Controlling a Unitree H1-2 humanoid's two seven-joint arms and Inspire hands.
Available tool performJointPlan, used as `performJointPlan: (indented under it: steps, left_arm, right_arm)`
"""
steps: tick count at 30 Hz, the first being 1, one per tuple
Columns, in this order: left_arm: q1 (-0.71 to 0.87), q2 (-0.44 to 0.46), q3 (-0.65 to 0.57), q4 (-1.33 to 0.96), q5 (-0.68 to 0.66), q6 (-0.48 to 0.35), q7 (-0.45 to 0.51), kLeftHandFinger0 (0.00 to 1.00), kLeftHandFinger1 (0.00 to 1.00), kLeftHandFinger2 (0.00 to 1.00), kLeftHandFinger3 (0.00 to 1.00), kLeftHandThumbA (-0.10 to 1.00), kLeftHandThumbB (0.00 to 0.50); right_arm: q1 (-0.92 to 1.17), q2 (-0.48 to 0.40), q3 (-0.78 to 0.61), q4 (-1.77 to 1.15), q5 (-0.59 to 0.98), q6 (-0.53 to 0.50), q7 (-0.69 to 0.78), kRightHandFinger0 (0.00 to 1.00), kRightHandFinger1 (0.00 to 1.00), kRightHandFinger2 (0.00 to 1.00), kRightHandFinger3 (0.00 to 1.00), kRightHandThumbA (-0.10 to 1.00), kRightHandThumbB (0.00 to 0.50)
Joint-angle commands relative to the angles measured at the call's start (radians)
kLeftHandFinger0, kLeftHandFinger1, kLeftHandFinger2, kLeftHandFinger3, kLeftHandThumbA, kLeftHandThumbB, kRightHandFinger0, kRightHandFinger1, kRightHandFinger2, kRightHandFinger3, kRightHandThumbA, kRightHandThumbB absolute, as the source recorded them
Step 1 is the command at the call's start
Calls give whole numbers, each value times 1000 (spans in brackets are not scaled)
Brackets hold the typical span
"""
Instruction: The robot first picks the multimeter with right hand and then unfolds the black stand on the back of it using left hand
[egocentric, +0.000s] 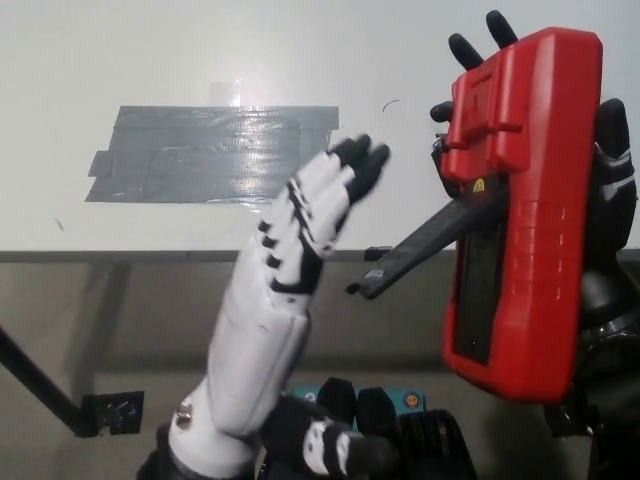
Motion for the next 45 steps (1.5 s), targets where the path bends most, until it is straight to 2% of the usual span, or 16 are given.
performJointPlan:
  steps: [1,3,6,11,14,16,17,20,23,30,34,38,39,40,42,45]
  left_arm:
    - [20,-18,-31,10,39,-87,32,1000,1000,1000,1000,1000,395]
    - [38,-8,-57,18,56,-89,53,1000,1000,1000,1000,1000,385]
    - [50,3,-76,21,76,-89,68,1000,1000,1000,1000,1000,388]
    - [57,23,-95,28,22,-89,96,1000,1000,991,1000,1000,391]
    - [74,25,-105,17,-100,-87,60,1000,711,746,1000,1000,396]
    - [66,33,-115,12,-131,-89,73,969,292,481,1000,985,358]
    - [55,36,-121,11,-132,-89,86,790,95,327,1000,985,346]
    - [48,22,-112,2,-107,-89,84,842,0,5,1000,1000,336]
    - [48,11,-113,-4,-99,-89,78,797,0,0,1000,1000,342]
    - [36,19,-121,1,-107,-89,78,813,0,0,1000,1000,346]
    - [21,34,-127,14,-90,-89,105,819,0,0,1000,1000,332]
    - [30,22,-108,4,-109,-89,93,776,0,0,1000,1000,342]
    - [31,20,-108,0,-122,-89,91,757,4,117,1000,1000,339]
    - [30,28,-120,-13,-218,-89,75,838,444,580,1000,864,331]
    - [45,30,-110,-29,-141,-89,100,1000,1000,1000,1000,991,324]
    - [75,12,-98,-44,-23,-89,111,1000,1000,1000,1000,1000,318]
  right_arm:
    - [-57,37,-12,-24,27,-53,-17,0,88,568,654,-100,137]
    - [-56,62,-19,-44,25,-57,-65,0,12,474,459,-100,150]
    - [-58,81,-31,-55,17,-66,-87,0,38,646,388,-100,137]
    - [-65,85,-43,-59,39,-57,-124,0,279,883,798,-100,108]
    - [-69,84,-45,-50,34,-65,-112,0,343,890,842,-100,103]
    - [-74,85,-47,-41,38,-72,-103,0,397,913,858,-100,89]
    - [-76,83,-48,-36,50,-72,-98,0,413,907,853,-100,93]
    - [-84,83,-50,-31,47,-71,-104,0,423,894,801,-100,100]
    - [-87,83,-52,-30,53,-70,-109,0,419,905,788,-100,104]
    - [-94,89,-52,-23,55,-74,-113,0,378,896,699,-100,114]
    - [-100,92,-55,-15,65,-80,-106,0,422,898,859,-100,100]
    - [-98,91,-56,-17,57,-80,-114,0,420,885,853,-100,112]
    - [-98,91,-56,-17,55,-80,-117,0,414,876,848,-100,116]
    - [-97,96,-57,-14,58,-82,-117,0,409,875,848,-100,104]
    - [-78,106,-51,-20,60,-84,-119,0,412,885,863,-100,106]
    - [-60,141,-45,-47,29,-95,-159,0,386,869,876,-100,104]
